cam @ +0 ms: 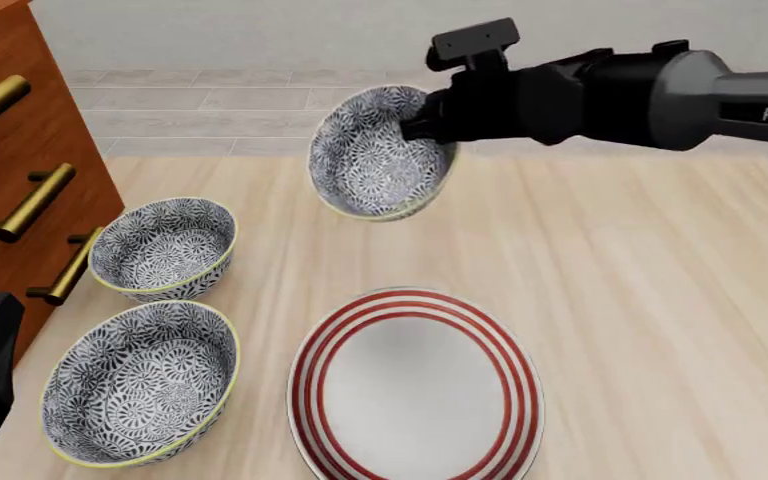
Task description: Pick up the bowl and put it in the front on the plate.
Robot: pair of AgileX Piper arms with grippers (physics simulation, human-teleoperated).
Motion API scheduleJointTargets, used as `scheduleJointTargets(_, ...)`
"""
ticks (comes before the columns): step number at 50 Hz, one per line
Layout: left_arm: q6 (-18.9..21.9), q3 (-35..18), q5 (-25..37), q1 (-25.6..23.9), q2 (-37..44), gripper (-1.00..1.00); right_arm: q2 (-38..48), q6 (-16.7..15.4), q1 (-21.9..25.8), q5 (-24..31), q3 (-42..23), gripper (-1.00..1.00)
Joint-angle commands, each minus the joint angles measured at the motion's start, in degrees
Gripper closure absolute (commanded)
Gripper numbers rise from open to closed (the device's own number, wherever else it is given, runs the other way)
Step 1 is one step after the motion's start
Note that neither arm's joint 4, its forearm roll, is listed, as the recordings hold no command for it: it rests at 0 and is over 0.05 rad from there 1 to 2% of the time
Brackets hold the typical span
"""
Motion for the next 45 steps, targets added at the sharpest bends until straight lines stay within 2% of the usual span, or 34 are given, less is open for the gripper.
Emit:
scheduleJointTargets(1, 0.0, 0.0, 0.0, 0.0, 0.0, -1.00, -6.7, 0.0, 0.8, -1.2, 5.8, 1.00)
scheduleJointTargets(9, 0.0, 0.0, 0.0, 0.0, 0.0, -1.00, -11.3, 0.1, 1.3, -1.3, 10.8, 1.00)
scheduleJointTargets(23, 0.0, 0.0, 0.0, 0.0, 0.0, -1.00, -17.8, -0.3, 1.7, -0.3, 15.8, 1.00)
scheduleJointTargets(37, 0.0, 0.0, 0.0, 0.0, 0.0, -1.00, -25.7, -0.5, 0.7, 3.3, 19.5, 1.00)
scheduleJointTargets(45, 0.0, 0.0, 0.0, 0.0, 0.0, -1.00, -28.6, 0.0, 1.7, 4.8, 22.0, 1.00)
